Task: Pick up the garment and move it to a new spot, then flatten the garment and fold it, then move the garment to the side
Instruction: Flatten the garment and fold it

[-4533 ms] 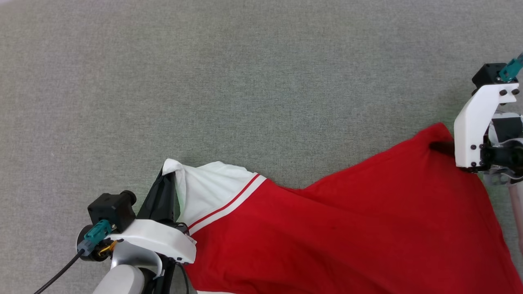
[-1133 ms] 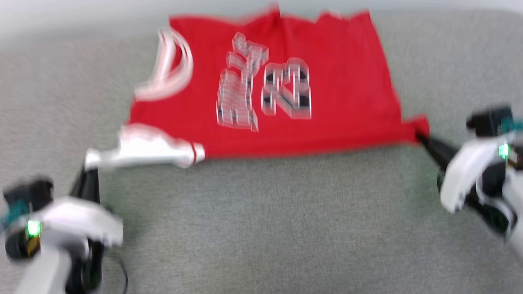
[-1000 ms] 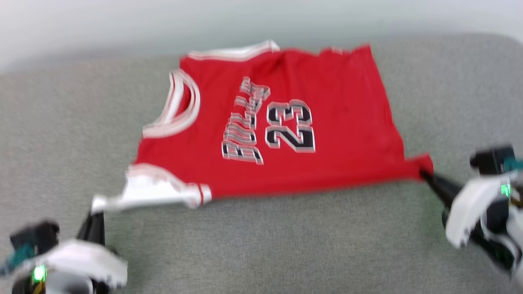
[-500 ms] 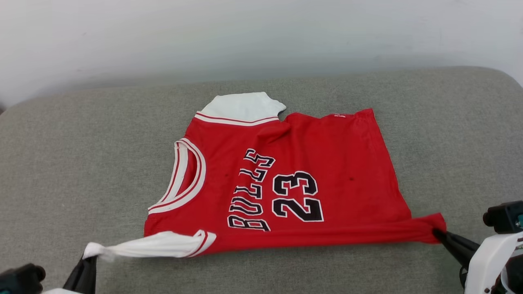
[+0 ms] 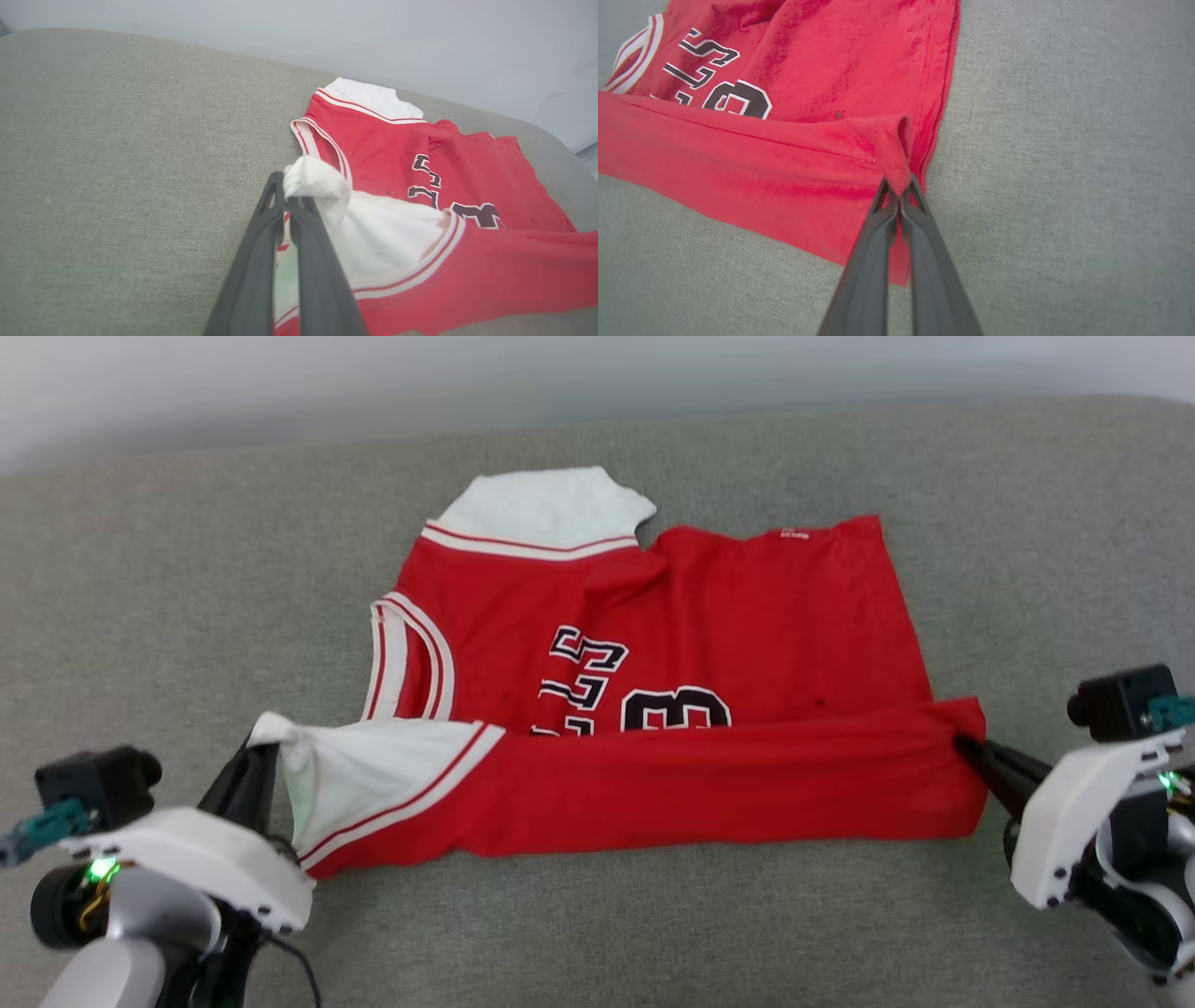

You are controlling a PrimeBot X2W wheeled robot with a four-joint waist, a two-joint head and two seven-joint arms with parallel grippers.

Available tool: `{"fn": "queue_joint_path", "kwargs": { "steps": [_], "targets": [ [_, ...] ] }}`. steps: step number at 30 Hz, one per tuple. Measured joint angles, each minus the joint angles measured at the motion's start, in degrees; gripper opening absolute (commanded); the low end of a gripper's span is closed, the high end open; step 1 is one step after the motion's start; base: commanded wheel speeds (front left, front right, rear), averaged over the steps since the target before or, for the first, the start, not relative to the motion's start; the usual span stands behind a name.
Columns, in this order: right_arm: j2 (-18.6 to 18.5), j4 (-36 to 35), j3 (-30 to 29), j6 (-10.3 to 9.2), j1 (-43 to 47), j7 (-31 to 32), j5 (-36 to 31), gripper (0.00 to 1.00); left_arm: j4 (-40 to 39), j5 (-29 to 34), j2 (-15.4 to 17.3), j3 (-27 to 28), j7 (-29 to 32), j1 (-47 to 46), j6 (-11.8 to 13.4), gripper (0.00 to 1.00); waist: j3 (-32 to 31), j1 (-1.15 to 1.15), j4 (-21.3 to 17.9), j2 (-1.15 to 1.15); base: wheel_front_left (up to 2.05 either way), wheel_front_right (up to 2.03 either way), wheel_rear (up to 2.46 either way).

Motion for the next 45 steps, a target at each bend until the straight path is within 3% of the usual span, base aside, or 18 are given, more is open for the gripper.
{"fn": "queue_joint_path", "kwargs": {
  "steps": [7,8,9,10,11,12,13,14,20,25,28,37,41,45],
  "targets": [
    [0.6,5.9,4.0,-0.01,-6.9,-1.6,-0.2,0.0,9.8,-0.6,-2.6,-2.3,-0.4,-8.0,-4.2,0.0,5.1,0.0,-0.2,0.0,0.0,0.0,0.0],
    [0.8,6.8,4.6,-0.01,-7.5,-2.3,-0.2,0.05,11.2,-1.0,-3.1,-2.8,-0.3,-8.7,-4.8,0.0,5.5,0.0,-0.2,0.0,0.0,0.0,0.0],
    [0.9,7.7,5.2,-0.01,-8.1,-3.1,0.0,0.24,12.5,-1.1,-3.6,-3.2,-0.4,-9.1,-5.4,0.0,5.9,0.0,-0.2,0.0,0.0,0.0,0.0],
    [1.0,8.9,5.6,-0.01,-8.6,-3.8,0.1,0.52,14.0,-1.5,-4.2,-3.3,-0.6,-9.5,-5.8,0.03,6.2,0.01,-0.2,0.0,0.0,0.0,0.0],
    [1.2,9.9,5.8,-0.01,-9.0,-4.8,0.5,1.0,15.1,-1.8,-4.6,-3.5,-0.6,-9.9,-6.3,0.2,6.3,0.0,-0.3,0.0,0.0,0.0,0.0],
    [1.4,10.8,6.1,-0.01,-9.2,-5.7,0.9,1.0,16.2,-2.1,-4.9,-3.6,-0.6,-10.2,-6.8,0.35,6.3,0.01,-0.3,0.0,0.0,0.0,0.0],
    [1.5,11.4,6.8,-0.02,-9.4,-6.3,1.2,1.0,17.1,-2.1,-5.2,-3.6,-1.1,-10.5,-7.1,0.81,6.2,0.01,-0.3,0.0,0.0,0.0,0.0],
    [1.6,11.8,7.4,-0.02,-9.5,-7.5,1.6,1.0,17.9,-2.1,-5.3,-3.7,-1.4,-10.8,-7.3,1.0,6.0,0.01,-0.3,0.0,0.0,0.0,0.0],
    [1.6,12.6,6.7,-0.02,-9.2,-17.9,1.4,1.0,20.4,-2.4,-5.0,-3.2,-2.4,-10.9,-8.2,1.0,3.2,0.0,-0.3,0.0,0.0,0.0,0.0],
    [2.4,11.4,2.6,-0.02,-6.0,-26.7,-4.8,1.0,19.1,-2.3,-1.5,-2.6,-1.3,-9.6,-8.4,1.0,-0.3,0.0,-0.6,0.0,0.0,0.0,0.0],
    [5.0,8.8,-0.3,-0.02,-3.3,-29.4,-8.9,1.0,17.5,-2.1,1.4,-2.5,1.4,-8.9,-8.6,1.0,-2.6,0.0,-0.9,0.0,0.0,0.0,0.0],
    [9.9,-1.5,-4.9,-0.02,4.9,-27.1,-16.3,1.0,14.5,-4.4,10.2,-7.6,21.0,-8.4,-10.7,1.0,-7.0,-0.01,-3.1,0.0,0.0,0.0,0.0],
    [11.2,-4.8,-5.3,-0.02,6.8,-25.6,-17.7,1.0,16.4,-6.1,11.1,-9.7,27.7,-8.4,-10.7,1.0,-7.0,-0.01,-4.6,0.0,0.0,0.0,0.0],
    [12.2,-6.6,-5.6,-0.02,7.4,-24.7,-18.1,1.0,19.4,-7.1,10.1,-10.9,30.1,-8.5,-11.0,1.0,-5.8,-0.01,-5.8,0.0,0.0,0.0,0.0]
  ]
}}
